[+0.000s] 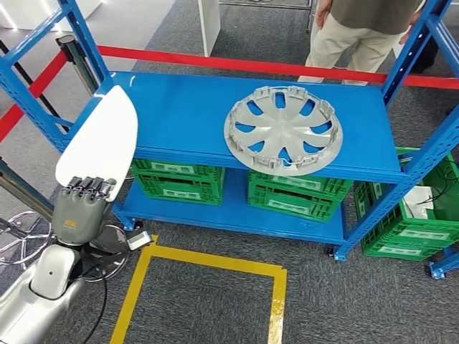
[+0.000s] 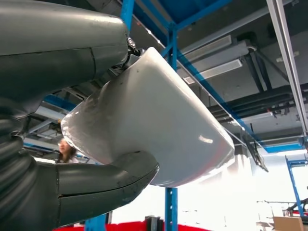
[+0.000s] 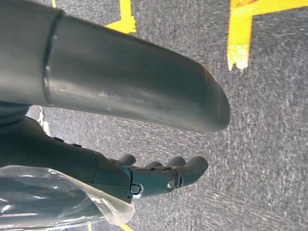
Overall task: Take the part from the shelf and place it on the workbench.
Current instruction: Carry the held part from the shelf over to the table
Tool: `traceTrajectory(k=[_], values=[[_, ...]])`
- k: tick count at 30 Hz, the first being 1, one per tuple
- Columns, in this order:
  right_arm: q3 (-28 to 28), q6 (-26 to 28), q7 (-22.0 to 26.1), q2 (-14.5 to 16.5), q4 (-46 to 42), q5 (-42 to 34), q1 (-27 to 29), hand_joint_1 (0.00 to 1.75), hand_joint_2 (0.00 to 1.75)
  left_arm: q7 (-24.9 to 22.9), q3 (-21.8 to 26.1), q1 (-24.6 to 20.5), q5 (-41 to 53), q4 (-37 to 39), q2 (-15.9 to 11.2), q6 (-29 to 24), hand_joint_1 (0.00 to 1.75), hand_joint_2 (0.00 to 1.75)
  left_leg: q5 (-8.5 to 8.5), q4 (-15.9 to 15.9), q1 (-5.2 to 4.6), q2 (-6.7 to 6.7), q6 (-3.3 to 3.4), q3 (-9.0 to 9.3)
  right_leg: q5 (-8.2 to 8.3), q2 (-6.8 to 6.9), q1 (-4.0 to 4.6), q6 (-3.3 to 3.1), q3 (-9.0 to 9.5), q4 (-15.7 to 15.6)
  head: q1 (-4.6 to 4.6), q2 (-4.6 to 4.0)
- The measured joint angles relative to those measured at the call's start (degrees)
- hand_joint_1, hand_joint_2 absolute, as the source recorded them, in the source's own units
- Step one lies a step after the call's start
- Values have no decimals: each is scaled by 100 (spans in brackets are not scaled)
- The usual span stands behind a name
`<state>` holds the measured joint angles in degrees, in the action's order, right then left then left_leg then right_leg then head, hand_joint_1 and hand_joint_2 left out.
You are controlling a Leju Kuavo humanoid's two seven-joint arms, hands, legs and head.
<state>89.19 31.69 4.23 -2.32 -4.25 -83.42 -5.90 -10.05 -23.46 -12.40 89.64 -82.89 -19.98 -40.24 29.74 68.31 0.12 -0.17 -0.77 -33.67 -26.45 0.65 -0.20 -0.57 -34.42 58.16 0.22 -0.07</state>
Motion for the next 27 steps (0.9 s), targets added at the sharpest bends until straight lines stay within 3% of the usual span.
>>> traceTrajectory(k=[2, 3, 5, 6, 8, 10, 11, 12, 13, 14, 16, 18, 20, 21, 23, 25, 26, 27], values=[[1, -29, 15, 3, -1, 17, -4, 0, 0, -17, -3, -5, 0, -33, -31, -1, 175, 175, 7, -825, -32, 2, 89, 534, 93, -2, 16, 40, -72, 2, 1, 0], [1, -39, 21, 5, -1, 26, -4, 0, 0, -29, -6, -8, 0, -52, -50, -2, 175, 175, 59, -1074, -55, 2, 120, 670, 144, -1, 10, 73, -101, -3, -1, 0], [2, -46, 30, 6, -1, 46, 0, 0, 0, -61, -19, -2, 0, -79, -83, -2, 175, 175, 40, -1243, -72, 8, 160, 686, 231, 0, -7, 147, -158, -17, -3, 0], [3, -46, 31, 6, -1, 56, 2, 0, 0, -77, -26, 7, 0, -86, -95, -2, 175, 175, -20, -1265, -67, 16, 187, 636, 191, -9, -14, 178, -196, 3, -4, 0], [3, -52, 31, 7, -2, 78, 7, 0, 0, -104, -37, 36, 1, -107, -106, -1, 175, 175, -155, -1299, -40, 35, 258, 503, -215, -35, -16, 230, -339, 303, 21, 0], [3, -63, 34, 13, -6, 100, 6, 0, 0, -119, -39, 74, 2, -126, -115, 0, 175, 175, -278, -1287, -51, 40, 297, 337, -779, -50, -27, 271, -509, 986, 42, 0], [4, -69, 43, 15, -8, 109, 4, 0, 0, -122, -40, 96, 2, -132, -120, 0, 175, 175, -338, -1277, -57, 40, 295, 253, -911, -50, -32, 285, -547, 1315, 42, 0], [4, -76, 56, 15, -9, 118, 2, 0, 0, -122, -39, 118, 2, -136, -126, 0, 175, 175, -396, -1261, -61, 40, 289, 166, -902, -50, -35, 298, -531, 1528, 42, 0], [5, -84, 79, 15, -10, 127, 0, 0, 0, -122, -36, 148, 2, -149, -137, 0, 175, 175, -446, -1236, -60, 40, 278, 80, -763, -50, -35, 303, -431, 1549, 43, 0], [5, -91, 104, 15, -10, 137, -1, 0, 0, -122, -27, 185, 2, -170, -154, 0, 175, 175, -490, -1202, -57, 40, 260, -5, -572, -50, -36, 302, -238, 1372, 42, 0], [5, -96, 149, 16, -10, 156, -6, 0, 0, -122, 6, 265, 1, -239, -204, -1, 175, 175, -556, -1106, -58, 39, 214, -156, -390, -58, -36, 290, 329, 616, 42, 0], [5, -96, 171, 18, -12, 169, -11, 0, 0, -121, 47, 317, 1, -302, -250, -2, 175, 175, -632, -1031, -71, 38, 164, -265, -494, -76, -31, 268, 715, 13, 37, 0], [5, -88, 197, 26, -15, 186, -12, 0, 0, -105, 92, 369, 1, -360, -291, -2, 175, 175, -727, -1016, -76, 33, 113, -331, -528, -81, -28, 221, 726, -120, 33, 0], [5, -76, 219, 40, -19, 204, -13, 0, 0, -80, 120, 414, 1, -393, -313, -2, 175, 175, -703, -994, -70, 26, 81, -366, -490, -72, -35, 176, 684, -126, 33, 0], [5, -22, 271, 67, -24, 256, -19, 0, 0, 8, 210, 538, 1, -473, -365, -2, 175, 175, -355, -728, -51, 13, 11, -465, -379, -49, -54, 57, 576, -137, 11, 1], [5, 62, 351, 81, -27, 304, -26, 0, 0, 132, 342, 684, 0, -574, -395, -1, 175, 175, 218, -61, -15, 11, -44, -601, -269, -37, -47, -9, 454, -121, -18, 1], [5, 111, 424, 86, -28, 316, -27, 0, 0, 198, 420, 768, 0, -630, -400, -1, 175, 175, 400, 300, 1, 12, -67, -646, -217, -33, -44, -15, 374, -105, -26, 1], [5, 151, 515, 93, -31, 321, -29, 0, 0, 268, 498, 859, 0, -687, -401, -1, 175, 175, 452, 549, 17, 12, -83, -639, -168, -30, -42, -15, 289, -82, -26, 0]])
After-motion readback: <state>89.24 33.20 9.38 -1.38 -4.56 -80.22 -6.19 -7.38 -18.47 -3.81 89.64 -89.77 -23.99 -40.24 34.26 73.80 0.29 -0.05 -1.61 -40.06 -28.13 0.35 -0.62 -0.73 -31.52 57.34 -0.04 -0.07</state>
